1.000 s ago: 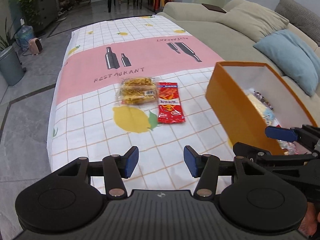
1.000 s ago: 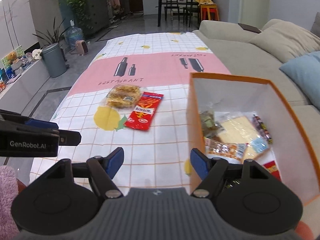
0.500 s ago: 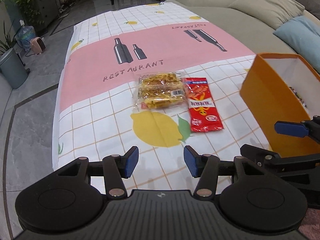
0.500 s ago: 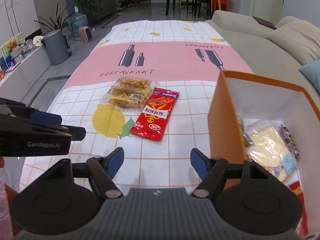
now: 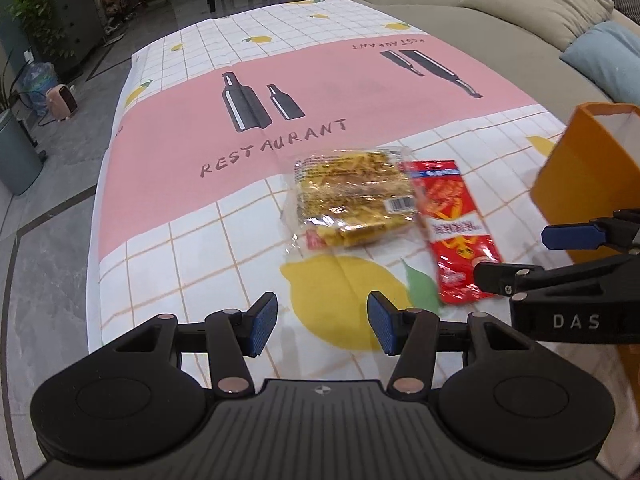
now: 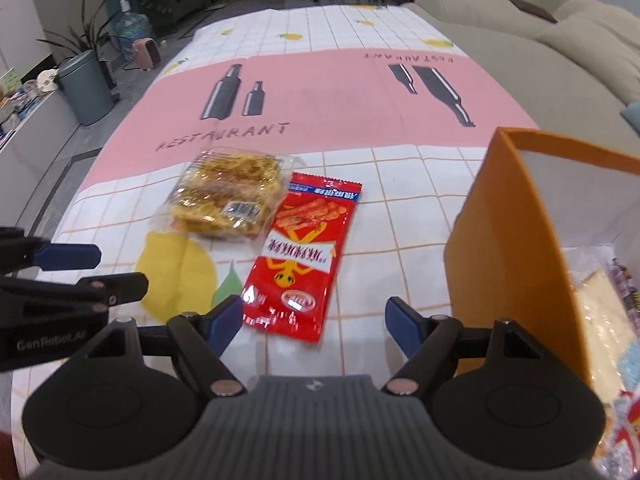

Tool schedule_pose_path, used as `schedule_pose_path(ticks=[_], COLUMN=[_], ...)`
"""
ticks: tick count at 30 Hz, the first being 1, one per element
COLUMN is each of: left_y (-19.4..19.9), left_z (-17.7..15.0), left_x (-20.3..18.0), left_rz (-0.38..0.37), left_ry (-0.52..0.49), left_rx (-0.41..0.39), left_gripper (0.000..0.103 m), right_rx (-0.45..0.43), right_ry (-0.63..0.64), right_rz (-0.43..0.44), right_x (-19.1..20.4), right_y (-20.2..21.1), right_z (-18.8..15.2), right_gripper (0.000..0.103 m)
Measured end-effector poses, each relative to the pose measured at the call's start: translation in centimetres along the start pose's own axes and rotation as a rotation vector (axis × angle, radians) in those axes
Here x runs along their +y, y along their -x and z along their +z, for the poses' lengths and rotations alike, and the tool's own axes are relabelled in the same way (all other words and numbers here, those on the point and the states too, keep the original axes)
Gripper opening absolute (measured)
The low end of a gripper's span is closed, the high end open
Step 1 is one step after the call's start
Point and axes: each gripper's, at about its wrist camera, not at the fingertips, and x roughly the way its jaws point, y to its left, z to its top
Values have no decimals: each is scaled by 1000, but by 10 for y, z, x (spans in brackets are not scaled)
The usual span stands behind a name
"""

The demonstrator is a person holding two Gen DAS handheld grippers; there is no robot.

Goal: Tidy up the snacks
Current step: 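Withdraw both tools from the box toward the yellow noodle pack and red strip pack, then grasp the yellow noodle-snack pack with the left tool while the right tool grasps the red spicy-strip pack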

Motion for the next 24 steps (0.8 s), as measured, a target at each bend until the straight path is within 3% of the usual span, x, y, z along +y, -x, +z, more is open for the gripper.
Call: schedule_pose_path(ticks=[8, 10, 11, 14, 19, 24], left_y=[-26, -32, -35, -41, -47, -45], left_z=[6, 4, 4, 6, 12, 10], left_x=[1, -4, -6, -9, -12, -18], left_rz=[20, 50, 68, 80, 68, 40], left_ry=[-133, -197, -226, -259, -252, -233], left_rx=[-48, -64, -68, -89, -105, -95], left_gripper=[61, 61, 61, 61, 60, 22], right_rx=[44, 43, 39, 25, -13, -39], right_ry=[-28, -16, 5, 130, 130, 124], right_rz=[23, 37, 40, -3, -3, -12], right_x=[3, 5, 8, 21, 18, 14], right_y=[-34, -39, -41, -45, -42, -36], right_z=[11, 9, 7, 1, -4, -9], right_gripper=[77, 89, 89, 88, 82, 64])
